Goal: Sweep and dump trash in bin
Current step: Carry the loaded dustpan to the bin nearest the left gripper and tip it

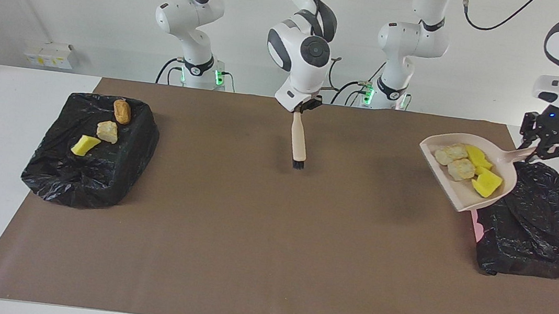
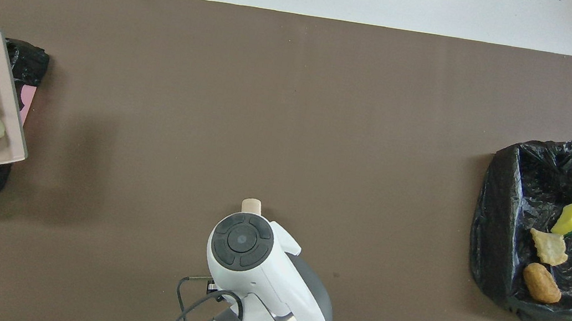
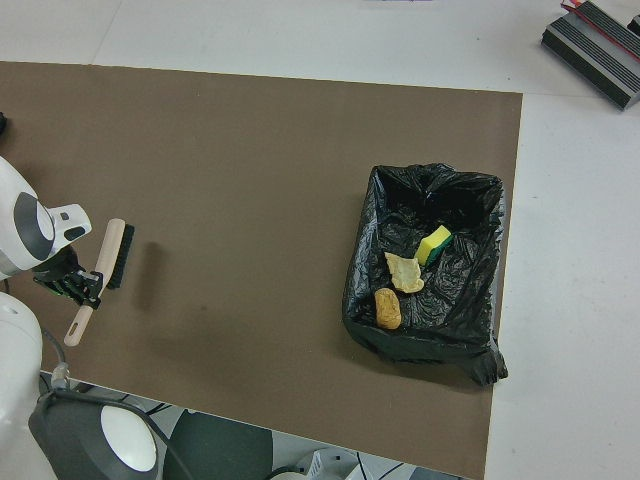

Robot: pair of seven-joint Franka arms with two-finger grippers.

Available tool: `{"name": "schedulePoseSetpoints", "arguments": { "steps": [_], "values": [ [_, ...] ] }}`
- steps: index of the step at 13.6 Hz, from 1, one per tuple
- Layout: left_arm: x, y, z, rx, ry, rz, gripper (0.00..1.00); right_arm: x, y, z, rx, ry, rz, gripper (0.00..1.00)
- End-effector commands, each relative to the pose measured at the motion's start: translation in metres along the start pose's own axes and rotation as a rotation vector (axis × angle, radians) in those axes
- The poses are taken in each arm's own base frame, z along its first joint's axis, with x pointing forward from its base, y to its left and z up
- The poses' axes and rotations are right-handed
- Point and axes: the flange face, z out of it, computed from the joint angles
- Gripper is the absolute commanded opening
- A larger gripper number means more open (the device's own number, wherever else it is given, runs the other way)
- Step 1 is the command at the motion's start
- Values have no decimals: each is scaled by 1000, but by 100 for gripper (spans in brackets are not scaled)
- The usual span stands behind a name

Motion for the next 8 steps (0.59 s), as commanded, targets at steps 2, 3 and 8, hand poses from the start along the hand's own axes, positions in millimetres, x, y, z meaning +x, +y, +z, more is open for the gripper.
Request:
{"name": "schedulePoseSetpoints", "arguments": {
  "steps": [2,3,8],
  "values": [
    [-57,-29,-18,68,-65,-78,0,3,-18,35,36,13,77,0],
    [-66,-41,-14,65,-104,-48,0,0,-28,46,37,20,77,0],
    [-90,-75,16,98,-344,268,0,5,-31,21,59,32,77,100]
  ]
}}
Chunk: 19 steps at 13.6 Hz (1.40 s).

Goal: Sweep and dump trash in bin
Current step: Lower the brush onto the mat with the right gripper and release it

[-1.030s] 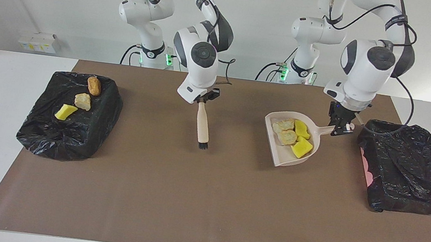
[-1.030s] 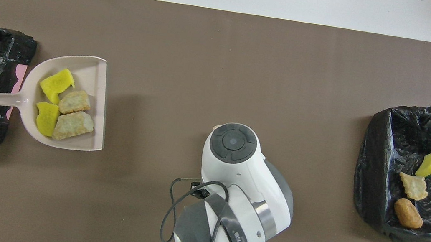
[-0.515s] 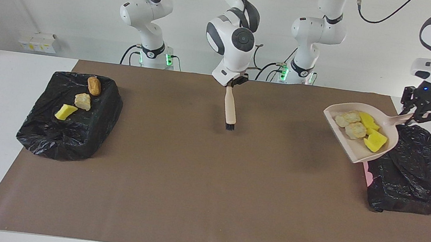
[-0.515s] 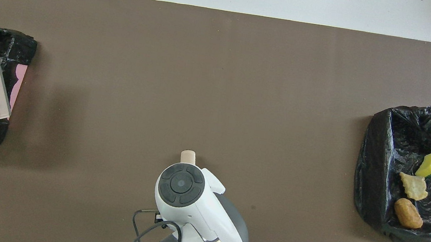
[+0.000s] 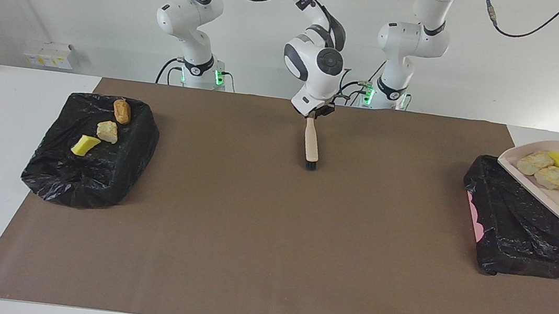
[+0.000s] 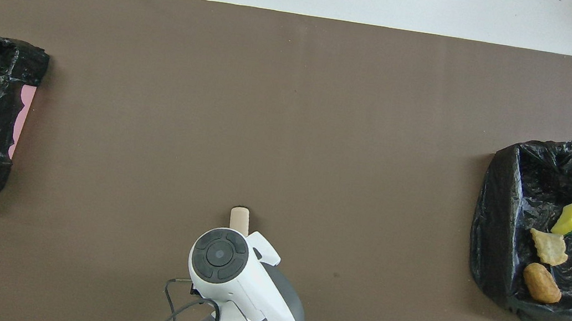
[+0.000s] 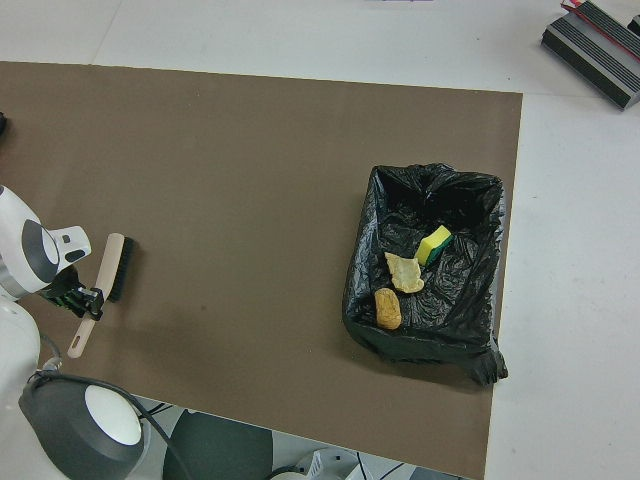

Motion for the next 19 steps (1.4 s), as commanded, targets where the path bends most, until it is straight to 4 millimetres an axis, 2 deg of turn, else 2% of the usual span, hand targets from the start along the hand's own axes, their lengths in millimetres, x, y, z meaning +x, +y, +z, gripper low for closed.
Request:
{"name": "schedulePoseSetpoints", "arguments": {
  "steps": [1,3,5,7,9,12,15,16,17,19],
  "values": [
    [-24,-15,15,13,-180,128,0,2,-4,-33,48,13,18,100],
    [-24,-16,20,-16,-254,174,0,6,-2,-56,68,42,17,100],
    [-6,-23,17,-50,-339,240,0,17,2,-84,100,68,23,100],
    [4,-24,20,-77,-392,282,0,29,17,-124,110,60,37,100],
    [18,-26,20,-94,-419,245,0,42,41,-159,106,42,-2,100],
    [36,-31,11,-109,-552,181,0,55,81,-207,42,51,-81,100],
    [52,-33,5,-132,-619,183,0,61,108,-234,-40,93,-116,100],
    [55,-33,3,-145,-647,175,0,60,126,-254,-29,128,-114,100],
    [62,-34,-1,-145,-669,165,0,66,152,-269,-14,148,-118,100],
    [73,-33,-7,-144,-717,150,0,81,200,-286,-15,172,-174,100]
  ]
}}
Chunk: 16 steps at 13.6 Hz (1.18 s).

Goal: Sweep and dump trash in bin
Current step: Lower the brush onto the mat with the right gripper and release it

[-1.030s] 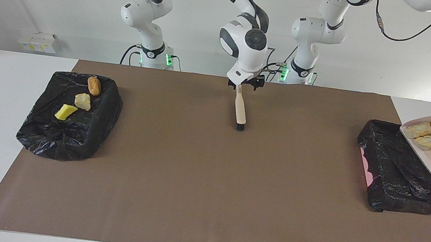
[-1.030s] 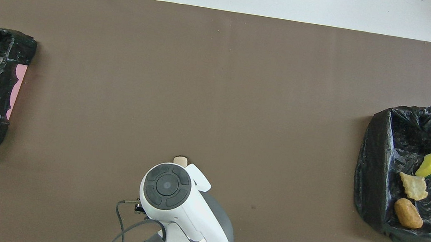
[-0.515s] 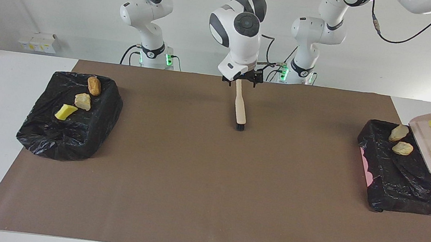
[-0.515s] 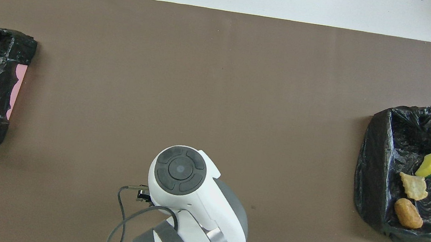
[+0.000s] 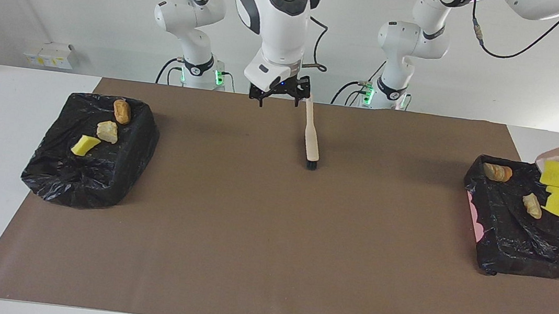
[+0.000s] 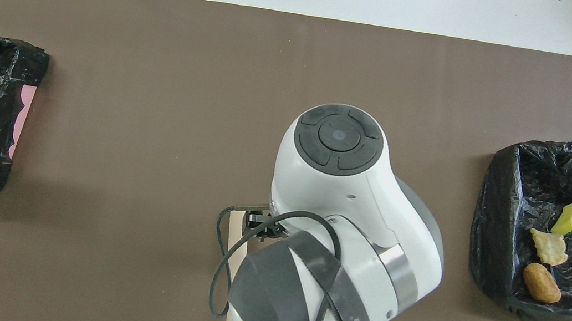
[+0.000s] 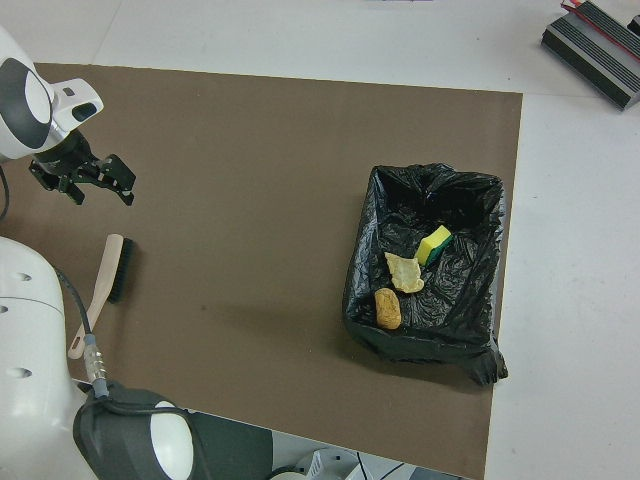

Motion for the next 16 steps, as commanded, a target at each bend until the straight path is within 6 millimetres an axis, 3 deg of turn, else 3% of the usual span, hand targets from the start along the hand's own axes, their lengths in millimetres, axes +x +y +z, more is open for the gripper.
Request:
{"name": "schedulePoseSetpoints", "arguments": {
  "steps": [1,2,4,6,8,14,16],
  "values": [
    [-1,6,-19,-14,-56,-44,0,5,63,-26,-30,34,-79,100],
    [-1,6,-19,-17,-74,-40,0,7,78,-32,-62,53,-89,100],
    [-6,6,-39,18,-89,-37,0,14,124,-45,-67,84,-37,100],
    [-13,22,-73,17,-49,-70,0,19,167,-60,-58,112,27,100],
    [-2,33,-87,-45,-14,-132,0,23,210,-66,-51,140,104,100],
    [99,65,-131,-253,474,-410,0,22,301,-80,-28,228,264,100],
    [141,61,-167,-295,534,-496,0,18,314,-82,-35,233,294,100]
  ]
}}
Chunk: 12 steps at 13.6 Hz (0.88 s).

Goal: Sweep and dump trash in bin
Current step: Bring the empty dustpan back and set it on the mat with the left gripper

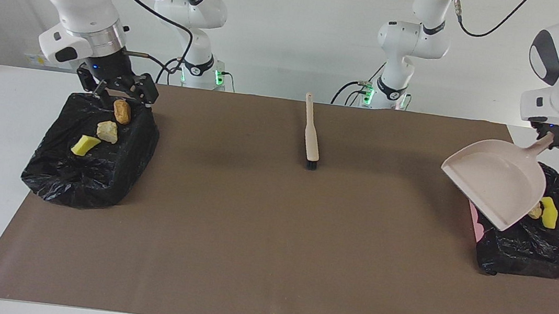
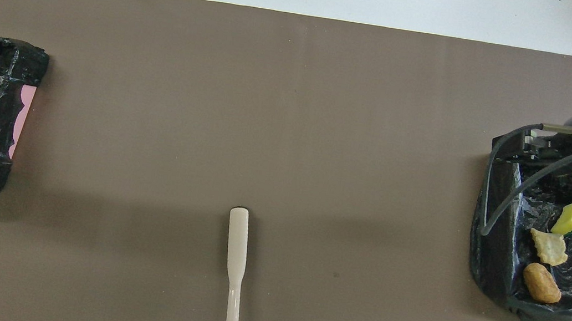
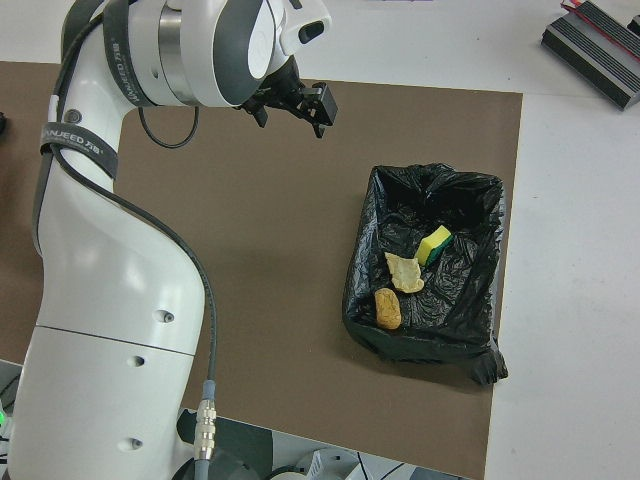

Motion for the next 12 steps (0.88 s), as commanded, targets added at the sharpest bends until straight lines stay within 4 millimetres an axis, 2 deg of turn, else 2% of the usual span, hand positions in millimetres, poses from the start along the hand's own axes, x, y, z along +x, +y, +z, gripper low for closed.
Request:
{"name": "schedulePoseSetpoints", "arguments": {
  "steps": [1,3,6,7,10,12],
  "values": [
    [49,39,-15,-35,76,-129,0,1,26,-5,-10,18,31,100],
    [93,58,-19,-90,139,-245,0,-4,52,-2,-11,7,59,100],
    [158,91,-34,-101,195,-391,0,-11,75,-3,-12,-1,79,100],
    [173,98,-37,-115,220,-443,0,-15,79,-9,-11,5,47,100],
    [253,133,-33,-144,246,-595,0,-36,76,-27,-5,5,3,100],
    [292,156,-35,-175,300,-677,0,-44,71,-23,11,-15,39,100]
  ]
}}
